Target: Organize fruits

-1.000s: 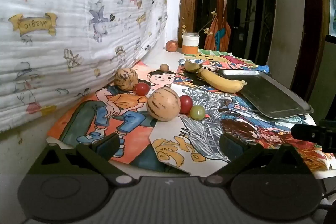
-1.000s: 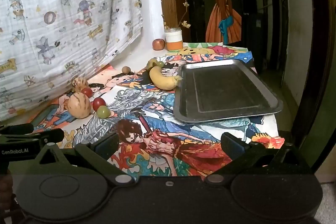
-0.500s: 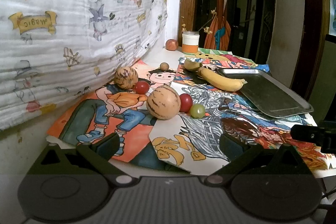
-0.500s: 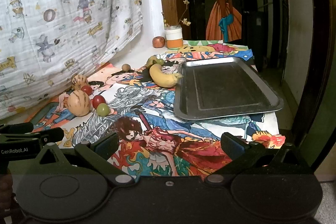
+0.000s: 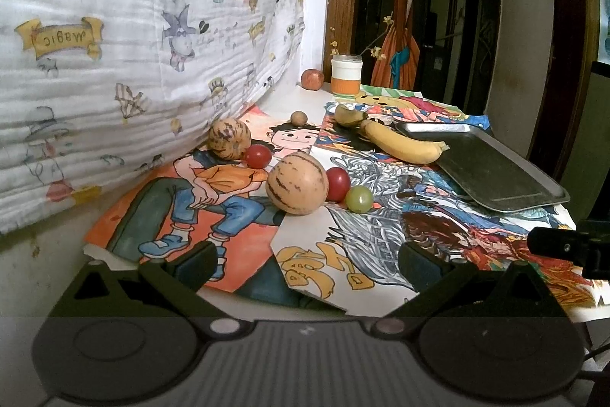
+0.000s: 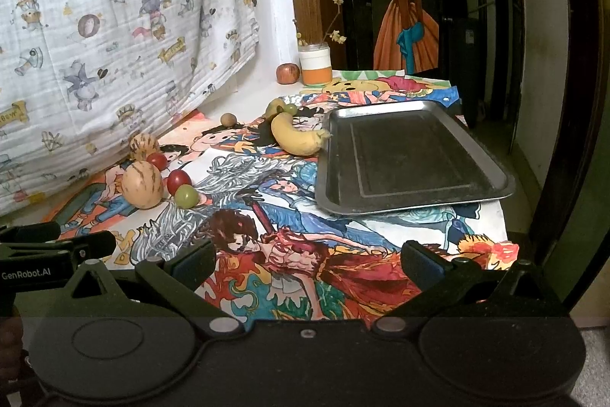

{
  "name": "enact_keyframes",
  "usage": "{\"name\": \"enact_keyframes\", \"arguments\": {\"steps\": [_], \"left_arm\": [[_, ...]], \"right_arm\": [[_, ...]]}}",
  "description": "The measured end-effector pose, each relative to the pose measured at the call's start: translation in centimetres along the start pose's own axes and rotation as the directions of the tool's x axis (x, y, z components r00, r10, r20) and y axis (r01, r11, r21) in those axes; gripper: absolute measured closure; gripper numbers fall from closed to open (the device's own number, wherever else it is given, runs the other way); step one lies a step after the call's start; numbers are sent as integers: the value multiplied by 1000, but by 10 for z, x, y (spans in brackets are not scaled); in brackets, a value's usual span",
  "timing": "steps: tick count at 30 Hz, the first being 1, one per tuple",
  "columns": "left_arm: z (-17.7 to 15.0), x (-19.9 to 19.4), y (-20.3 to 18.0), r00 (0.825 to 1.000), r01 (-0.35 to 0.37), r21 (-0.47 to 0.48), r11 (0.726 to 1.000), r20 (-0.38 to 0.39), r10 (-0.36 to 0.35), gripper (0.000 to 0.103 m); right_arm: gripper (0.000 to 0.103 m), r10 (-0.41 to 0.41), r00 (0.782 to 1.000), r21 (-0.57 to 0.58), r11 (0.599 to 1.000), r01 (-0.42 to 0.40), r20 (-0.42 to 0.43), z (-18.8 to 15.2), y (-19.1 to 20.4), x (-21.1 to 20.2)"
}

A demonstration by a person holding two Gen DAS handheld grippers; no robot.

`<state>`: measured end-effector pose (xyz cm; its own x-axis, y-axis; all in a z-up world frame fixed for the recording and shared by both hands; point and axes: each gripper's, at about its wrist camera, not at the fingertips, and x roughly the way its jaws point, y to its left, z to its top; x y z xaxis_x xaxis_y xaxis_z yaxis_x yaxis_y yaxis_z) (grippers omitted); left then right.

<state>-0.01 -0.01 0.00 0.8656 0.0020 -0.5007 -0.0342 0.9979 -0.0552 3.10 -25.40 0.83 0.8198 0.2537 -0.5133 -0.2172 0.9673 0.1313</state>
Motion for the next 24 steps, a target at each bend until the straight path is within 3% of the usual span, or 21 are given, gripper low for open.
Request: {"name": "enact_keyframes", "arguments": {"steps": [24], "left_arm": [[-4,-1,-2,1000,-1,-1,1000,-5,1,0]], "right_arm": [[0,0,1000,1,1000,0,-7,-2,1,2]]}}
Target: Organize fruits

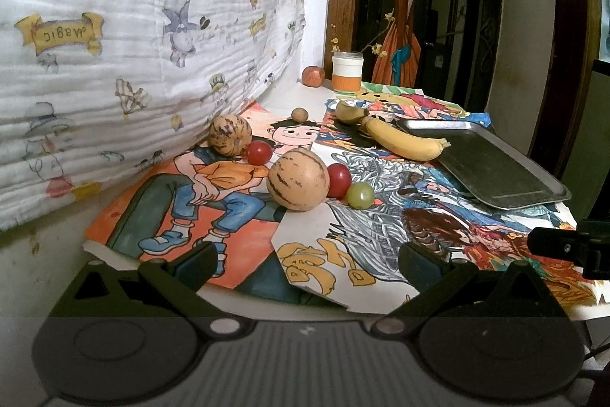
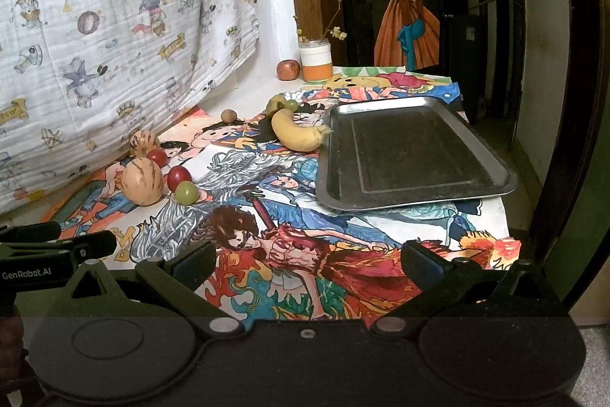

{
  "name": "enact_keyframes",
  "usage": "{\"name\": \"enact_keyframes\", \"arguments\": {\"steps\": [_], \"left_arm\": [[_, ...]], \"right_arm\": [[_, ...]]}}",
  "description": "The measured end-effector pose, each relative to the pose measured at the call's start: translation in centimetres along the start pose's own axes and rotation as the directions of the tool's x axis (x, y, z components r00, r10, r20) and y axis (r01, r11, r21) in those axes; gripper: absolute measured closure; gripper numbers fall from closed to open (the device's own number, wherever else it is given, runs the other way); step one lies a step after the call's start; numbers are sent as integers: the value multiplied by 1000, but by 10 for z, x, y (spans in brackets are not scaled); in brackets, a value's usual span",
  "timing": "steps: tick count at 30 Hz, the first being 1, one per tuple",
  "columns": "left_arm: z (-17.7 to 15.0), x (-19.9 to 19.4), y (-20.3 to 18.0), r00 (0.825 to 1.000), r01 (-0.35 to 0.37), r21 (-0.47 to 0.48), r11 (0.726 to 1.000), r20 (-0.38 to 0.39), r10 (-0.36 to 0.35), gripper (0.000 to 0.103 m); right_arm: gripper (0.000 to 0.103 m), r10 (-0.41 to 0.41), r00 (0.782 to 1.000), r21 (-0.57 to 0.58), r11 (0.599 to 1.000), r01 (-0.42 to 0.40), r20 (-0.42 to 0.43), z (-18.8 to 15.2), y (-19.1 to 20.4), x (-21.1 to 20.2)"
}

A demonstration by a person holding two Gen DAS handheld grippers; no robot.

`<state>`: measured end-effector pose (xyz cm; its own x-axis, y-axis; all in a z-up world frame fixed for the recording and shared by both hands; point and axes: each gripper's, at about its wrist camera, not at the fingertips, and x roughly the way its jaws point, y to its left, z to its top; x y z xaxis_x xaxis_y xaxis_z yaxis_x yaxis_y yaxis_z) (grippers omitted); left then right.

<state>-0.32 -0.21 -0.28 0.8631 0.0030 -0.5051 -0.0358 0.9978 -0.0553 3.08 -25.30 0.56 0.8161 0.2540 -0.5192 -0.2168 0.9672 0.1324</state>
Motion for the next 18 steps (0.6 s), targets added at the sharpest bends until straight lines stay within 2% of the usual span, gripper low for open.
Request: {"name": "enact_keyframes", "arguments": {"steps": [18], "left_arm": [[-1,-1,1,1000,0,0,1000,-3,0,0]], "right_arm": [[0,0,1000,1,1000,0,-6,1,0,1]]}}
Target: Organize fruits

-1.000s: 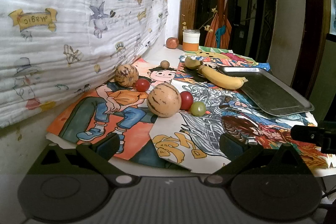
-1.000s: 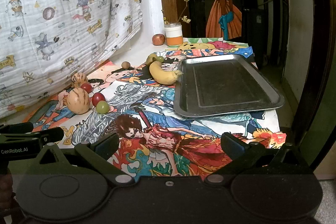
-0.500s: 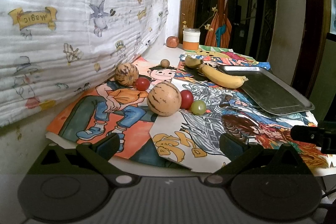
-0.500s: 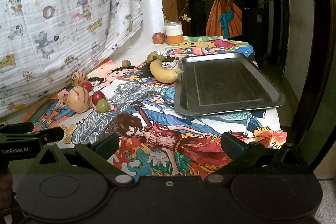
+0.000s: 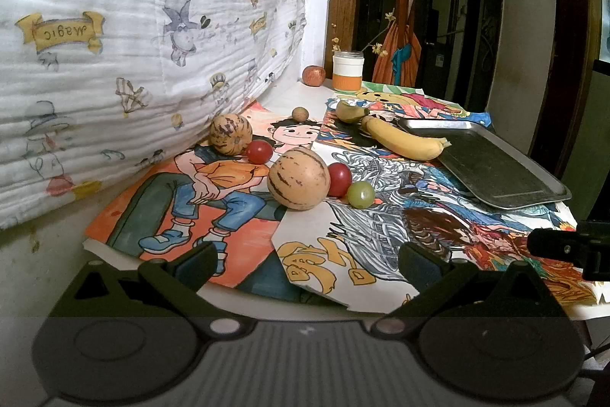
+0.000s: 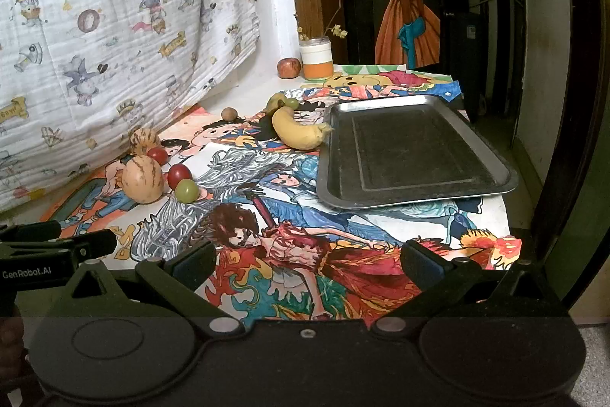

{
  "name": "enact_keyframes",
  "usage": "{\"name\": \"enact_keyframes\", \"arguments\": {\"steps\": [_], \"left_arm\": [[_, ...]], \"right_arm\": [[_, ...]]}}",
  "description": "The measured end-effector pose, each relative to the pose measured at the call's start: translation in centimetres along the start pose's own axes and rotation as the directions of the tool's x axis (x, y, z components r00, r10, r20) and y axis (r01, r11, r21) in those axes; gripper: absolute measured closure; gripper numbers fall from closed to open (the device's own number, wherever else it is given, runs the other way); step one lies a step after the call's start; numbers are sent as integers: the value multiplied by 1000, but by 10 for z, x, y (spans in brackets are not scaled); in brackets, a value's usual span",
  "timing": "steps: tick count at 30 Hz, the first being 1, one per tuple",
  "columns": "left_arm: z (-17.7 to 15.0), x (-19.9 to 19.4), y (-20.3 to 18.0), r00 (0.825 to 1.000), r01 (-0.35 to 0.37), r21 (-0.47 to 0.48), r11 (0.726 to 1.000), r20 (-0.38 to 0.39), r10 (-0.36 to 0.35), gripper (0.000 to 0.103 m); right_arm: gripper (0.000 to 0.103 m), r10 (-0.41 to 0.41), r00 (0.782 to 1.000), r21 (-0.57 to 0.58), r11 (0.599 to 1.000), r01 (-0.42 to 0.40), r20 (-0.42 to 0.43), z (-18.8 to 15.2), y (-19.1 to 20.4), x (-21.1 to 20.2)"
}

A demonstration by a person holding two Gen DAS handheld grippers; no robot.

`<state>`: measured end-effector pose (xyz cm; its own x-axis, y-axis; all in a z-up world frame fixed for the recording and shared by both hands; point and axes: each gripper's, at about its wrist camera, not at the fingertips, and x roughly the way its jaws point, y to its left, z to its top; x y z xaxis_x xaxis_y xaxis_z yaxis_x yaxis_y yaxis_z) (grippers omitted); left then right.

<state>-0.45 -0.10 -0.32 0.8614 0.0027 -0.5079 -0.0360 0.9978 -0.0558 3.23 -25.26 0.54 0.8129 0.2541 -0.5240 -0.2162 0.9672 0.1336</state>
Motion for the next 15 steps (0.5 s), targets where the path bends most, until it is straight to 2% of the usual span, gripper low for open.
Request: {"name": "enact_keyframes", "arguments": {"steps": [11,15], "left_arm": [[-3,0,1,1000,0,-1,1000,-6,0,0],[4,7,6,1000,-18,-1,1000,-21,18,0]], "right_arm": [[0,7,1000,-6,1000,-7,-10,1,-1,1],[0,36,999,-111,993,-39,-22,11,0,1]]}}
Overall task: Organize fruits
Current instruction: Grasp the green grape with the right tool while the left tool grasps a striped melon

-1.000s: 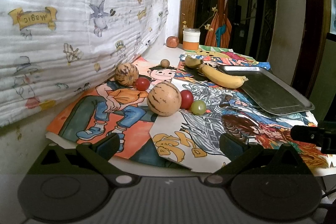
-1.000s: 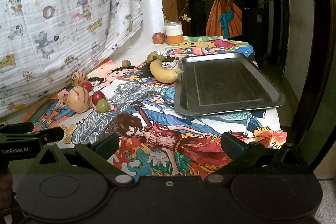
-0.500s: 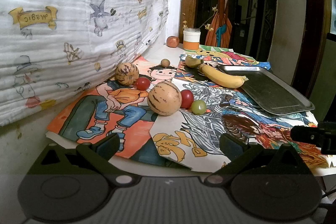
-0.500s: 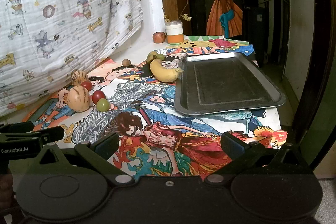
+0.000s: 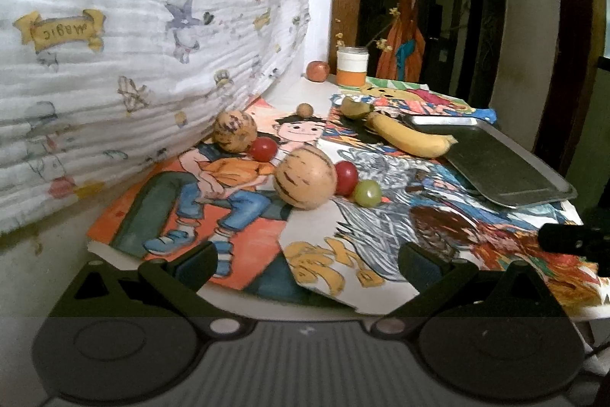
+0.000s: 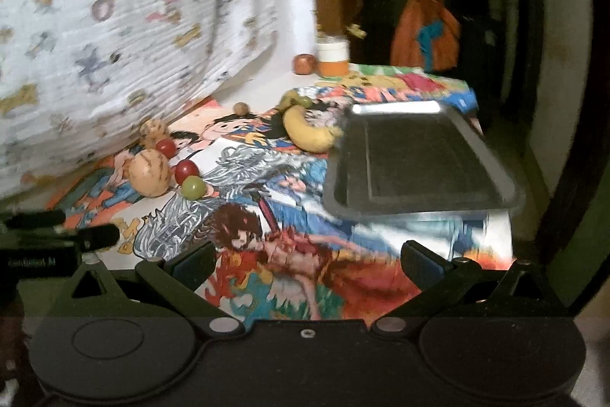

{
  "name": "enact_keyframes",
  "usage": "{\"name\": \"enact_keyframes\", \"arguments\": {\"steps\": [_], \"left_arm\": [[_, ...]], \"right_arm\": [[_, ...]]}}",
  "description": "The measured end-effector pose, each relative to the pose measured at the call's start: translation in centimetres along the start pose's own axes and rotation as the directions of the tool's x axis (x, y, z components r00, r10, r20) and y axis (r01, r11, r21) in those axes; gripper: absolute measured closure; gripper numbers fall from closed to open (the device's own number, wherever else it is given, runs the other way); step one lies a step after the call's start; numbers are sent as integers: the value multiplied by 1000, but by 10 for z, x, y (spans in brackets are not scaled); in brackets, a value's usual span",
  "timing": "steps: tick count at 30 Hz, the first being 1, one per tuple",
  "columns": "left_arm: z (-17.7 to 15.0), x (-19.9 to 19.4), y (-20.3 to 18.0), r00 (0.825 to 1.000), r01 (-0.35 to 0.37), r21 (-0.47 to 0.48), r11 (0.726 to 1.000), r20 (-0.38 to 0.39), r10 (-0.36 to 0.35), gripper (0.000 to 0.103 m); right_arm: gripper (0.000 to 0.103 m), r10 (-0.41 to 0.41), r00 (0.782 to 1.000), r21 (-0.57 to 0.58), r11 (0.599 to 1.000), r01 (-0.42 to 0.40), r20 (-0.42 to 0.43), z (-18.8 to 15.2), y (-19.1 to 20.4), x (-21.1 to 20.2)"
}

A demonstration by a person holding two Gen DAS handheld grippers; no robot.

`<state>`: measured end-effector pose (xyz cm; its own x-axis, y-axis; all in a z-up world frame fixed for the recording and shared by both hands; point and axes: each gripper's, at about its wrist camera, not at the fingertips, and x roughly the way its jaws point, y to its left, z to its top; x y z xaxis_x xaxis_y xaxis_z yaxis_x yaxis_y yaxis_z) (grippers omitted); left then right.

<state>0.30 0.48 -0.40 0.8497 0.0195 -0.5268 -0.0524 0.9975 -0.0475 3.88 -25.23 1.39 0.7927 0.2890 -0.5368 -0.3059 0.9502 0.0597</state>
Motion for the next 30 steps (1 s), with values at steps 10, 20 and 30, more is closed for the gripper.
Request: {"name": "enact_keyframes", "arguments": {"steps": [10,20,30], "left_arm": [[38,2,21,999,11,-36,999,36,-10,0],[48,39,39,995,82,-112,990,-41,-87,0],[54,78,46,982,160,-131,978,-79,-171,12]], "right_arm": [[0,139,986,-419,904,-88,92,62,24,-30],[1,220,975,-560,806,-191,-16,66,49,23],[33,273,950,-544,779,-311,-151,63,63,87]]}}
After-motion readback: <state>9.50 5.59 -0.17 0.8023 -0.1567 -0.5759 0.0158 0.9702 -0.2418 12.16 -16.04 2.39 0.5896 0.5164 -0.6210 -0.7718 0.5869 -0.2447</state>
